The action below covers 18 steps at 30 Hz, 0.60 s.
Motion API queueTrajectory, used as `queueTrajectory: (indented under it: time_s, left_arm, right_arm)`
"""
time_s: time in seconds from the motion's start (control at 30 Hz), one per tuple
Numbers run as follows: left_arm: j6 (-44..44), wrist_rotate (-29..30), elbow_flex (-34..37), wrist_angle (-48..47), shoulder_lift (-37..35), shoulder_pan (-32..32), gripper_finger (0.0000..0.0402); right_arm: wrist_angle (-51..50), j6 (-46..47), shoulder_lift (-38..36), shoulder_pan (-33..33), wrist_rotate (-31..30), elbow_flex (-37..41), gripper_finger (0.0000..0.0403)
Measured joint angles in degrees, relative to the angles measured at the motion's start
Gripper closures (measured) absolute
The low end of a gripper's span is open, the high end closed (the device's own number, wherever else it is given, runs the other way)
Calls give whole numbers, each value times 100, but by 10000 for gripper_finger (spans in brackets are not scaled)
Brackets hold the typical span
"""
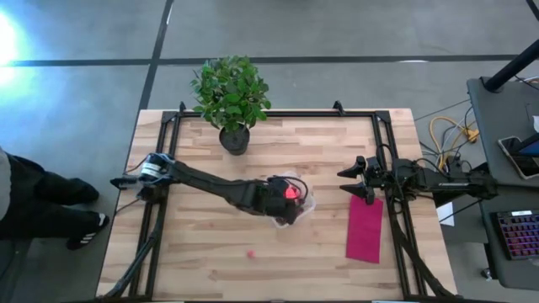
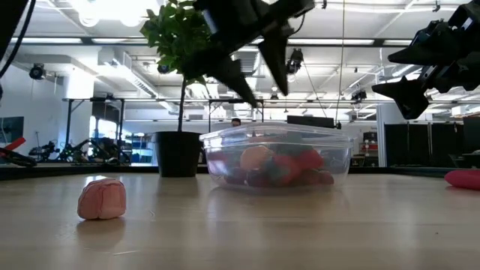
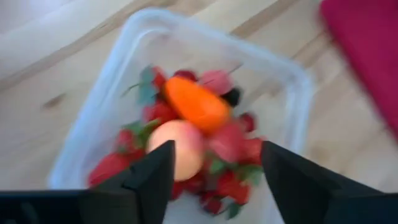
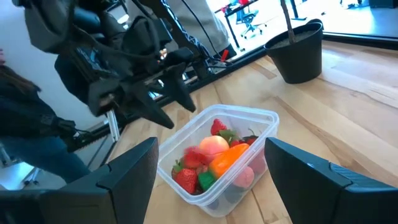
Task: Pick and placing Produce into tupperware
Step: Put the red strawberry into the transparent bin, then put the pink peach into the transparent bin
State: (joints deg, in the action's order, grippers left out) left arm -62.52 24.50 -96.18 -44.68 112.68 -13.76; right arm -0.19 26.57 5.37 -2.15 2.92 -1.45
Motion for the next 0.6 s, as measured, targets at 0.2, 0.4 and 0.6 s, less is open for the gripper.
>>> queueTrajectory:
  time_s: [0.2,0.4,0.6]
  left_arm:
    - [-152,-1527,-39,-504,-295,-139,123]
    - [-623,-2310,-17,-583,-395,-1148,119]
    - [-954,-1673,54,-582,-154,-2053,119]
  right_arm:
    - [2,0,4,0,-2,0,117]
    - [2,0,0,0,0,0,117]
    - [9,0,4,0,-2,0,117]
